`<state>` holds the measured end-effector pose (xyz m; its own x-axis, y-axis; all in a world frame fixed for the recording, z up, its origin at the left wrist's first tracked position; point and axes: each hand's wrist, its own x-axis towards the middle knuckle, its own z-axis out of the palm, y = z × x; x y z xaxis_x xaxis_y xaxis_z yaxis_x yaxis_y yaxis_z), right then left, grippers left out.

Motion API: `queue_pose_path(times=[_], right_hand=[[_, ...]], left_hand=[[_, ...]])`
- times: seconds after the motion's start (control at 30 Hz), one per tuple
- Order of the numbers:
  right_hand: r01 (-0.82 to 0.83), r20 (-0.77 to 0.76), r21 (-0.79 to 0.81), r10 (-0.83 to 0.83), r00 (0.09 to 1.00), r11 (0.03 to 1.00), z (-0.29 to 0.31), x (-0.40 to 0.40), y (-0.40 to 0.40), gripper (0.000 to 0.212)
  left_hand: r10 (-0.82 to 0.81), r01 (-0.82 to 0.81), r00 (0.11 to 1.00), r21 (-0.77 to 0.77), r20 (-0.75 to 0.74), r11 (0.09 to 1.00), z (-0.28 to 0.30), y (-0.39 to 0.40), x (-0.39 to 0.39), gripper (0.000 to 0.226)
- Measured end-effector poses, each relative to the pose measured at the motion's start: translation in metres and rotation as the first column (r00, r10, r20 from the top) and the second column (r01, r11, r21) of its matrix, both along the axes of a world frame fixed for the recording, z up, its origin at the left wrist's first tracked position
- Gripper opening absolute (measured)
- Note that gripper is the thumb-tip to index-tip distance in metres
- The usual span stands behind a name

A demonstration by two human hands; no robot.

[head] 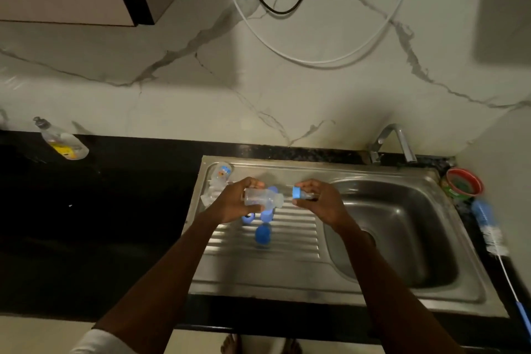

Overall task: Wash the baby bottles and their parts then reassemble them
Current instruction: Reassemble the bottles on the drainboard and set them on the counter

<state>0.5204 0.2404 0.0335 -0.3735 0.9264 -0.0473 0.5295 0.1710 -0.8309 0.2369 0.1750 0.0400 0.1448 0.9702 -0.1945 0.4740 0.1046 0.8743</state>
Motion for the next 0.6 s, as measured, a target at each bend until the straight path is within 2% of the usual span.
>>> queue_pose_path(times=[0.07, 0.13, 0.17, 0.27, 0.33, 0.43, 0.5, 0.6], right_hand=[[-0.038, -0.064, -0.039, 0.036, 0.997, 0.999, 0.010, -0.007, -0.004, 0.044], [-0.092, -0.069, -0.025, 0.090, 0.994, 0.995, 0.015, -0.009, -0.007, 0.044], [-0.098, -0.093, -0.018, 0.096, 0.991, 0.995, 0.016, -0.011, -0.008, 0.044], [-0.120, -0.126, -0.003, 0.119, 0.985, 0.993, 0.020, -0.019, -0.010, 0.043], [-0.154, -0.133, -0.016, 0.150, 0.980, 0.988, 0.022, -0.022, -0.009, 0.041], [-0.193, -0.114, 0.006, 0.193, 0.975, 0.981, 0.026, -0.028, -0.010, 0.039], [-0.189, -0.084, 0.035, 0.191, 0.978, 0.981, 0.024, -0.033, -0.011, 0.037], [-0.123, -0.104, -0.032, 0.119, 0.987, 0.992, 0.014, -0.037, -0.011, 0.033]], left_hand=[[0.031, -0.026, 0.993, -0.046, 0.111, 0.999, 0.005, -0.005, 0.006, 0.082], [0.049, -0.045, 0.992, -0.039, 0.120, 0.998, 0.006, -0.007, 0.012, 0.076], [0.036, -0.034, 0.997, -0.027, 0.062, 0.999, 0.009, -0.007, 0.012, 0.069], [-0.004, 0.006, 0.999, -0.056, 0.038, 0.998, 0.007, -0.004, 0.011, 0.057], [-0.027, 0.027, 1.000, -0.082, -0.003, 0.996, 0.009, -0.001, 0.013, 0.057], [-0.072, 0.064, 0.979, -0.046, -0.193, 0.997, 0.016, 0.002, 0.015, 0.064], [-0.121, 0.115, 0.978, -0.039, -0.171, 0.993, 0.019, 0.002, 0.017, 0.070], [-0.062, 0.068, 0.992, 0.052, -0.109, 0.996, 0.017, -0.003, 0.016, 0.072]])
